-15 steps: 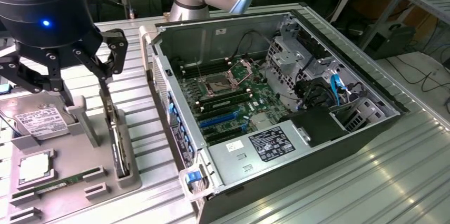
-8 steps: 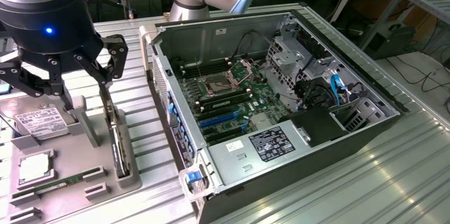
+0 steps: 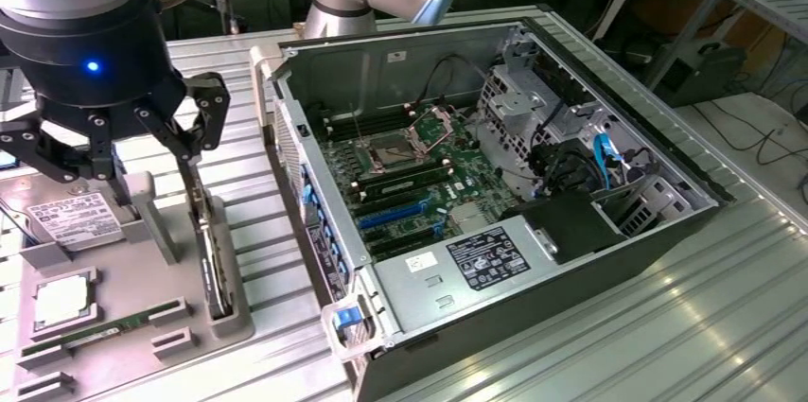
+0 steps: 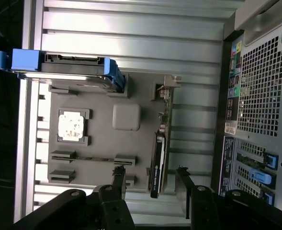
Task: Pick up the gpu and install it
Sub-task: 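Pick up the gpu and move the gpu toward the slot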
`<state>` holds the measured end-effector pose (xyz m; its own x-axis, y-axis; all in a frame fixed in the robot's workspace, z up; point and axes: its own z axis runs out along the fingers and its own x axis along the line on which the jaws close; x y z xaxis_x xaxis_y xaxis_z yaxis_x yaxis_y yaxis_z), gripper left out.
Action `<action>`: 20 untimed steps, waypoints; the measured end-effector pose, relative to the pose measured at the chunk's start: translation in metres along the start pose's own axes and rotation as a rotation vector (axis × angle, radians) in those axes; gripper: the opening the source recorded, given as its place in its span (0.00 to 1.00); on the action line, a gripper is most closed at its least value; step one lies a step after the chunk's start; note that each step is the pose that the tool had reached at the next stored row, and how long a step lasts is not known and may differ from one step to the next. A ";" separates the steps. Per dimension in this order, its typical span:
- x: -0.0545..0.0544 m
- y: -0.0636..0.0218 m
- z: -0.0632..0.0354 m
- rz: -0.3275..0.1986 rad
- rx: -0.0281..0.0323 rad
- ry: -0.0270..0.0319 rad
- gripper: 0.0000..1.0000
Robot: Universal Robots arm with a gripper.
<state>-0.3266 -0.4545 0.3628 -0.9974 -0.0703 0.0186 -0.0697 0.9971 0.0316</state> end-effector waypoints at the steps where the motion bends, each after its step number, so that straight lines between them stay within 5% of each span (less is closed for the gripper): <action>1: 0.000 -0.0001 0.0015 0.000 0.0008 0.0005 0.54; 5: -0.001 -0.0002 0.0058 0.000 0.0049 -0.0001 0.54; 12: -0.001 0.0003 0.0101 0.000 0.0146 -0.0227 0.54; 20: -0.002 0.0011 0.0216 0.009 0.0148 -0.0227 0.54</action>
<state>-0.3254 -0.4526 0.3412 -0.9982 -0.0604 -0.0039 -0.0605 0.9980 0.0167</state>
